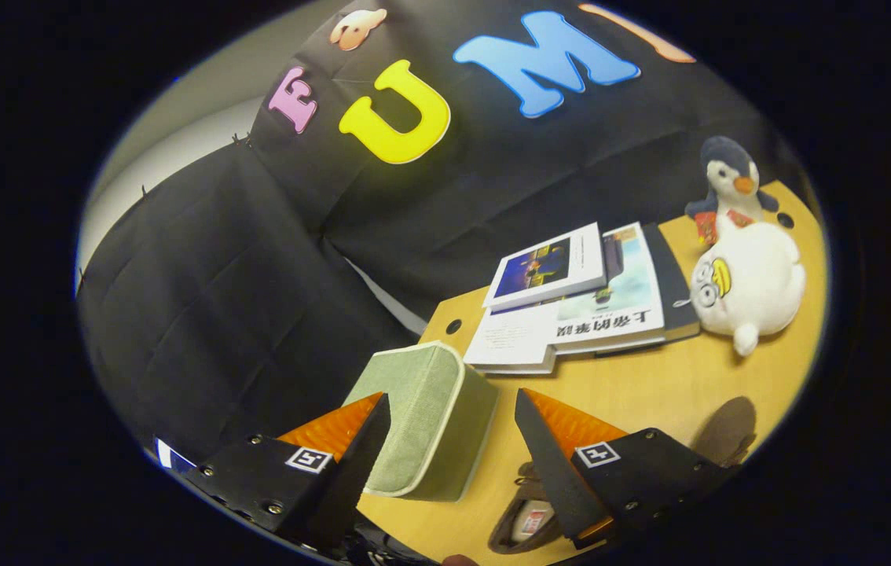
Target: Open the storage box then place both shoes into the box .Put the left shoe in first, then the right shoe, with the right side of both shoes facing outward in a uniform manner.
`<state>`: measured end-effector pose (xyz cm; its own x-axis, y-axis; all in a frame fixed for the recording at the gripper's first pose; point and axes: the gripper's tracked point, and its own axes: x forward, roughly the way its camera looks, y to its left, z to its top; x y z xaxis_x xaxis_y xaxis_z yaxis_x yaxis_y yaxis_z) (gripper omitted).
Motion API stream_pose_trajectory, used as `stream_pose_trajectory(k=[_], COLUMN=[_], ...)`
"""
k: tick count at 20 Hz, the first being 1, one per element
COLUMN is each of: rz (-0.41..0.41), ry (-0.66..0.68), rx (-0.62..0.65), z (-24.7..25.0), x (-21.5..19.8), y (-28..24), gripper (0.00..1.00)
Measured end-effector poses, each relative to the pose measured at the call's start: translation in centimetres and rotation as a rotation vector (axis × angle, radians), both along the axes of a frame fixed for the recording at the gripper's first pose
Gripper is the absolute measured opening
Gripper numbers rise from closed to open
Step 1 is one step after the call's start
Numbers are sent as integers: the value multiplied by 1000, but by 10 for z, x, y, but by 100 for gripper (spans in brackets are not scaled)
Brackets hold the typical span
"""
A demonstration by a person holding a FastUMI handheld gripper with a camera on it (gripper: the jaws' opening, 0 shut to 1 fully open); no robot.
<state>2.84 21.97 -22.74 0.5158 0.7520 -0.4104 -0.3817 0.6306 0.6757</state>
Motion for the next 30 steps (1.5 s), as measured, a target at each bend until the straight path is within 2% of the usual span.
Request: stream_pose_trajectory(k=[4, 10, 16, 20, 22, 23, 26, 28, 30], rz=[126, 218, 271, 274, 278, 266, 201, 213, 242], ry=[101, 274, 434, 511, 510, 511, 591, 578, 551], rx=[117, 207, 348, 421, 445, 448, 487, 519, 530], z=[-18, -64, -84, -86, -82, -81, -77, -68, -55], x=[-10, -18, -28, -25, -25, -24, -16, -15, -18], y=[34, 68, 97, 114, 116, 117, 109, 104, 103], gripper=[97, 97, 96, 94, 80, 78, 20, 11, 11])
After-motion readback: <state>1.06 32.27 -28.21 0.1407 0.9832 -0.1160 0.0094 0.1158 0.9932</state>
